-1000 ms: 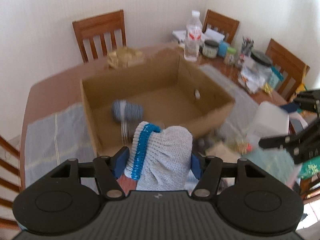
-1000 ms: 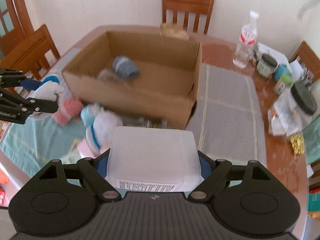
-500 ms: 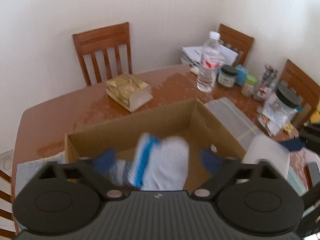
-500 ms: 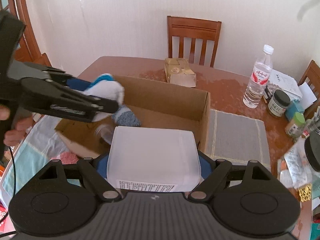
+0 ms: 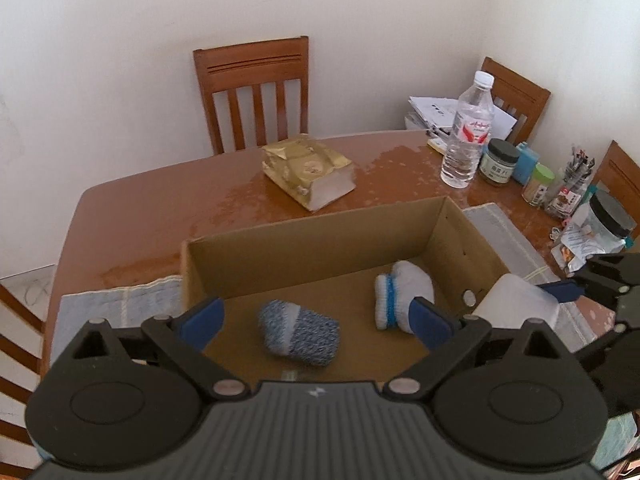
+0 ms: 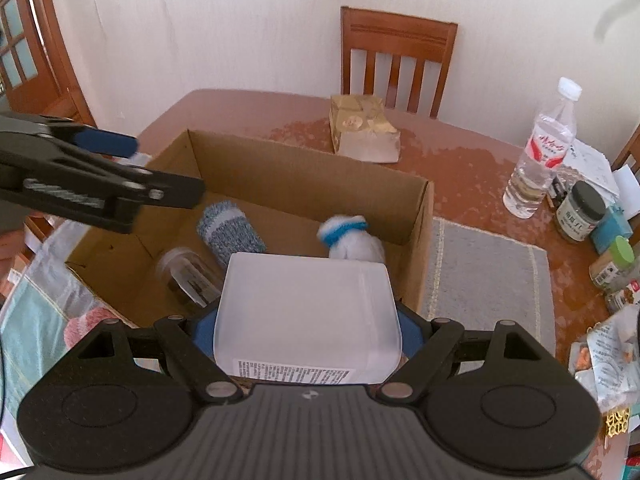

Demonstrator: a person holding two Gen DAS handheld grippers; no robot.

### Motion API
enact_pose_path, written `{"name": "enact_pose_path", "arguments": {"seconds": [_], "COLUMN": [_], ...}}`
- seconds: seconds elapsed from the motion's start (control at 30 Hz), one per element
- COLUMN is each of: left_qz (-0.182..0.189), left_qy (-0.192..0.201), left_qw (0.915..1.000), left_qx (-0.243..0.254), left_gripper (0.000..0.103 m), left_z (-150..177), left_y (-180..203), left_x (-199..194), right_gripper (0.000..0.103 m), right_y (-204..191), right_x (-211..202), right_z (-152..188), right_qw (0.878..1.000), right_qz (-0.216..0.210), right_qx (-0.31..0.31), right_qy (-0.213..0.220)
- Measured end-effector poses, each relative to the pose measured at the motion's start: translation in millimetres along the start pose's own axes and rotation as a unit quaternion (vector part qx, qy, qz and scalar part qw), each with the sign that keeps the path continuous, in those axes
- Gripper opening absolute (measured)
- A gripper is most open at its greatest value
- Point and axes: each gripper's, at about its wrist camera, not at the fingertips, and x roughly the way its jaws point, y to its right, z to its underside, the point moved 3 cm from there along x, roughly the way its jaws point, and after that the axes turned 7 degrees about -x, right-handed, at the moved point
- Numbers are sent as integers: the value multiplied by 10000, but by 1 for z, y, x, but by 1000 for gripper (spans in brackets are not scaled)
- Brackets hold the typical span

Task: Organize objects
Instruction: 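Carry the white sock into the box with the left tool while the right tool drops the translucent box in, then move the left tool to the pink knit sock while the right tool approaches the gold capsule bottle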

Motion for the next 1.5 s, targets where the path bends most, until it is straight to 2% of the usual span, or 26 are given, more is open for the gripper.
{"name": "enact_pose_path", "arguments": {"seconds": [0.23, 0.37, 0.63, 0.73, 0.8, 0.93, 1.03, 1.3, 1.5], "left_qz": [-120, -237, -541, -601, -467, -655, -710, -812, -982], "left_qy": [64, 97, 253, 227, 206, 185, 16, -222, -285], "left_qw": [9998, 9994, 9979, 9975, 9981, 9974, 9970, 9944, 9919], "left_qx": [-170, -243, -257, -310, -349, -237, -299, -641, -759], "left_gripper": [99, 99, 102, 102, 102, 102, 102, 102, 102], "left_z": [6, 11, 42, 62, 78, 103, 123, 171, 184], "left_y": [-16, -22, -29, -30, -31, -28, -28, -39, -50], "left_x": [-16, -27, -51, -56, -60, -60, -56, -45, -34], "right_gripper": [87, 101, 103, 103, 103, 103, 103, 103, 103], "right_y": [-7, -11, -18, -23, -29, -39, -48, -62, -61], "right_x": [20, 16, -12, -20, -26, -38, -46, -55, -49], "right_z": [3, -1, 0, 15, 30, 58, 78, 117, 146], "right_qw": [9998, 10000, 9997, 9992, 9985, 9972, 9964, 9946, 9901], "right_qz": [-66, 2, 59, 67, 141, 113, 317, 660, 944], "right_qx": [-62, -71, 26, 133, 196, 517, 551, 666, 1010], "right_qy": [-202, -50, 230, 378, 498, 528, 557, 457, 245]}}
